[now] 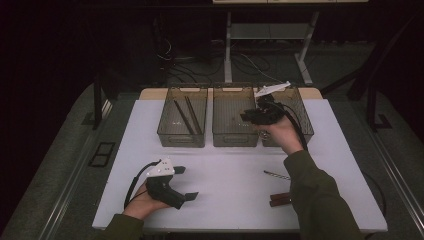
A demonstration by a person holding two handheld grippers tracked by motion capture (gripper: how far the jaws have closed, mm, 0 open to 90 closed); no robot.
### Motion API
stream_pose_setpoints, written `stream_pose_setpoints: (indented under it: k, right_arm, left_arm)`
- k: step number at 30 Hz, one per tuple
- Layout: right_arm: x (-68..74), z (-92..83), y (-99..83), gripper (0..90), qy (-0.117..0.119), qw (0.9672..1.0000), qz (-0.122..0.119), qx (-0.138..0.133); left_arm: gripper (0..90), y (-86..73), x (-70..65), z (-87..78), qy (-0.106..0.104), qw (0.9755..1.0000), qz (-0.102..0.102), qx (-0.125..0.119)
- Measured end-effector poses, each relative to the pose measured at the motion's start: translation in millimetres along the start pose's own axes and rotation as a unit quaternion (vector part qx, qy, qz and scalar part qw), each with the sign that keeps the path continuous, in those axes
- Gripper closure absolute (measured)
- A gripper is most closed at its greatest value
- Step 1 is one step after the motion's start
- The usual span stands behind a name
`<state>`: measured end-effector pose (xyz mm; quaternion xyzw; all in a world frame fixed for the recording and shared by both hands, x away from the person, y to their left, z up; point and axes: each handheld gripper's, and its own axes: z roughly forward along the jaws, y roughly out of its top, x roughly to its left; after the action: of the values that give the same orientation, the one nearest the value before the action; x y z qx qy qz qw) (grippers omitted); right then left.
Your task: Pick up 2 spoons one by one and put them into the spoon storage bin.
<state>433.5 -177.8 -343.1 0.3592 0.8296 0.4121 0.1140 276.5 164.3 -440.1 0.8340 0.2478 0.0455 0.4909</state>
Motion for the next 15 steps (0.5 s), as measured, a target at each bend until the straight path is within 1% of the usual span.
stream_pose_setpoints:
  k: [4,5,8,10,13,15]
  right_arm:
    - [-3.8,10.8,6.4,73.5,0.009,1.0000,0.003,-0.001]
    - [-4.9,13.5,7.6,73.5,0.010,0.9999,0.000,-0.002]
    - [-8.5,20.4,10.5,73.5,0.011,0.9999,0.008,0.000]
    - [-11.7,24.8,11.4,73.5,0.005,0.9999,0.015,0.007]
    - [-15.9,31.6,11.6,73.4,-0.010,0.9995,0.018,0.023]
    - [-19.0,35.4,11.9,73.5,-0.010,0.9994,0.022,0.026]
  left_arm:
    - [0.0,0.1,-0.1,0.0,-0.001,1.0000,0.000,0.001]
    - [0.0,0.1,-0.3,-0.1,-0.001,1.0000,0.000,0.001]
    - [0.0,0.4,0.2,-0.6,0.000,1.0000,0.005,0.002]
    - [0.0,0.4,0.1,-0.7,-0.001,1.0000,0.004,0.002]
    - [0.0,0.4,0.1,-0.8,-0.001,1.0000,0.005,0.003]
    - [0.0,0.6,0.1,-1.0,-0.001,1.0000,0.006,0.003]
